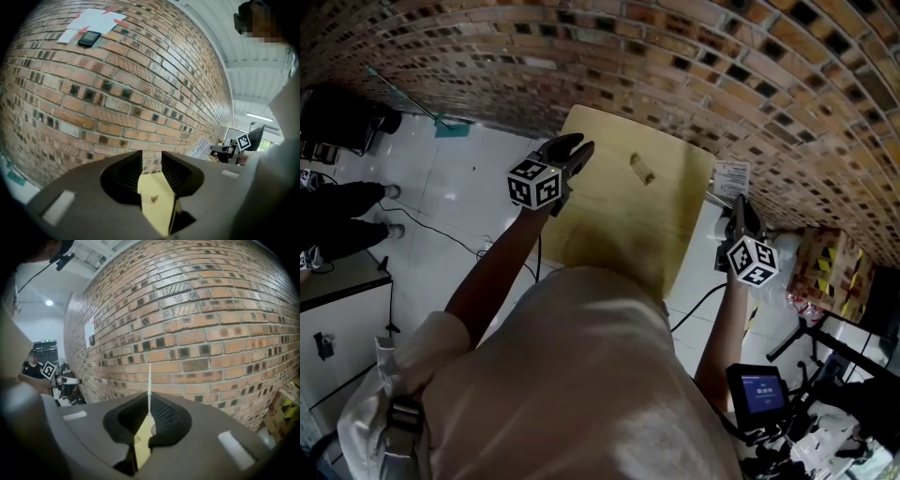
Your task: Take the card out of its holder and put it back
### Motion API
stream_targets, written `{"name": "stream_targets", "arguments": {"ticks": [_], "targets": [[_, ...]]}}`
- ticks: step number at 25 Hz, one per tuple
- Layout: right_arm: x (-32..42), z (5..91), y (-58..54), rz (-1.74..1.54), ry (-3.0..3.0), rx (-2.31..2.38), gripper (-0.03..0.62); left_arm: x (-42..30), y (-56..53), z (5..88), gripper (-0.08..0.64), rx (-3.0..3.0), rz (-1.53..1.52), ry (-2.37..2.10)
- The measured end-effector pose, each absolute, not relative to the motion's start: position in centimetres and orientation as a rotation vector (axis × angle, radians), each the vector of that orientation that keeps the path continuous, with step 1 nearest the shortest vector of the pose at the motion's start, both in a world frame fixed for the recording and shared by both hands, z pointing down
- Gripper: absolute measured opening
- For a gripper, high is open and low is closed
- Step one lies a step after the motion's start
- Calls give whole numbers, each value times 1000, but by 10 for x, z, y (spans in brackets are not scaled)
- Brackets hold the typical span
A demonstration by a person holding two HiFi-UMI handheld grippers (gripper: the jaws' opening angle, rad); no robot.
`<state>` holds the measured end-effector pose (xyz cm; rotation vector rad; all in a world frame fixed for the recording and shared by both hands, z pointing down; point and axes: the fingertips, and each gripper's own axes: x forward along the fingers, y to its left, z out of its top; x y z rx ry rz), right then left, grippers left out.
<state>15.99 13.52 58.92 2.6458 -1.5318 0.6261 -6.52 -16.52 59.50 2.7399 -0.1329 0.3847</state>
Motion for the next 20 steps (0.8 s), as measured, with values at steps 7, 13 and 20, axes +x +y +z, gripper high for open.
{"name": "stream_targets", "arguments": {"ticks": [7,13,20], "targets": [[158,590,130,619,-1571,2625,14,-72,-165,593,130,2728,364,-180],[155,597,111,632,-1645,2558,14,-80,-153,594,132,2726,383,-192],[145,612,80,646,-1754,2436,14,-94,-139,602,132,2712,420,-216]]}}
